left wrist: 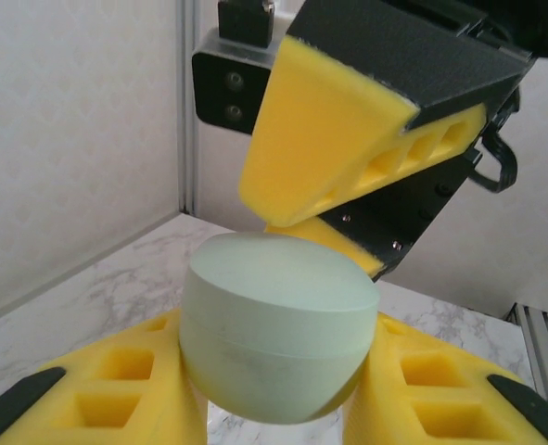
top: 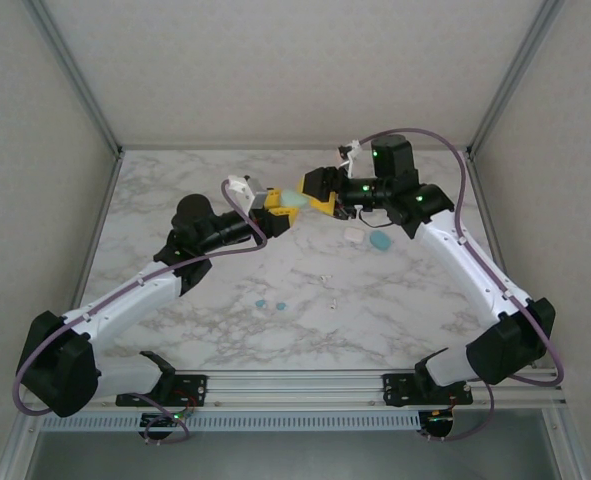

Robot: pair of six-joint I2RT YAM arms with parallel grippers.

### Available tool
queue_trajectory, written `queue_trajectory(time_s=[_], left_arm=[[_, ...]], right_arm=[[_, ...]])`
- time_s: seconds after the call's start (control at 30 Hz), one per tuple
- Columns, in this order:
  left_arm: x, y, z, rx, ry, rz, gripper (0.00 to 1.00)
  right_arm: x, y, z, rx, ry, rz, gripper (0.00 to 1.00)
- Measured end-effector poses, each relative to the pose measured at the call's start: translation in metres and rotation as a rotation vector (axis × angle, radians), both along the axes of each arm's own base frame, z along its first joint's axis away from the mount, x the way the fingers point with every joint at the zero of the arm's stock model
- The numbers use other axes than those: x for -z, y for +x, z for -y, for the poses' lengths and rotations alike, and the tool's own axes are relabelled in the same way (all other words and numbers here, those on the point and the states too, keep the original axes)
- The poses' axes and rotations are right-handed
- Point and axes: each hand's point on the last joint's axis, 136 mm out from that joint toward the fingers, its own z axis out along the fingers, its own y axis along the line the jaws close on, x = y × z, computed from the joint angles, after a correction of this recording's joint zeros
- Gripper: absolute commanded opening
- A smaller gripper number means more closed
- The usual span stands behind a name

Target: Insert wireless bluetooth earbuds into charging case

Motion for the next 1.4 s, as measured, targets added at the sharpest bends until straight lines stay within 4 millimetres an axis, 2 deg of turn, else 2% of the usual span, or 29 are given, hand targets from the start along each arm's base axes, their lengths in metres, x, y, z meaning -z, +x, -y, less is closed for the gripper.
queue_trajectory(time_s=[0.43, 0.67, 0.83, 0.9, 1.0, 1.1, 1.17, 1.4], left_arm=[[-0.013, -0.001, 0.001, 0.015, -0.054, -0.008, 0.29], [-0.013, -0.001, 0.001, 0.016, -0.056, -0.011, 0.3], [-0.01, 0.0, 0.001, 0.013, -0.049, -0.019, 0.34], [-0.008, 0.0, 0.001, 0.012, -0.039, -0.023, 0.4], [0.001, 0.002, 0.002, 0.005, -0.01, -0.041, 0.62], [0.006, 0.004, 0.001, -0.011, 0.012, -0.039, 0.73], [0.009, 0.005, 0.0, -0.023, 0.024, -0.044, 0.7], [0.023, 0.0, -0.015, -0.086, 0.054, -0.074, 0.77]], right_arm=[[-0.016, -0.013, -0.017, -0.14, 0.17, -0.068, 0.53], [-0.019, -0.012, -0.019, -0.153, 0.204, -0.075, 0.36], [-0.019, -0.009, -0.017, -0.146, 0.203, -0.064, 0.25], [-0.016, -0.009, -0.016, -0.14, 0.193, -0.059, 0.23], [-0.011, -0.004, -0.015, -0.113, 0.171, -0.045, 0.22], [-0.004, 0.003, -0.013, -0.066, 0.146, -0.03, 0.22], [0.001, 0.008, -0.01, -0.029, 0.13, -0.021, 0.21], [0.017, 0.026, -0.003, 0.078, 0.088, 0.003, 0.21]])
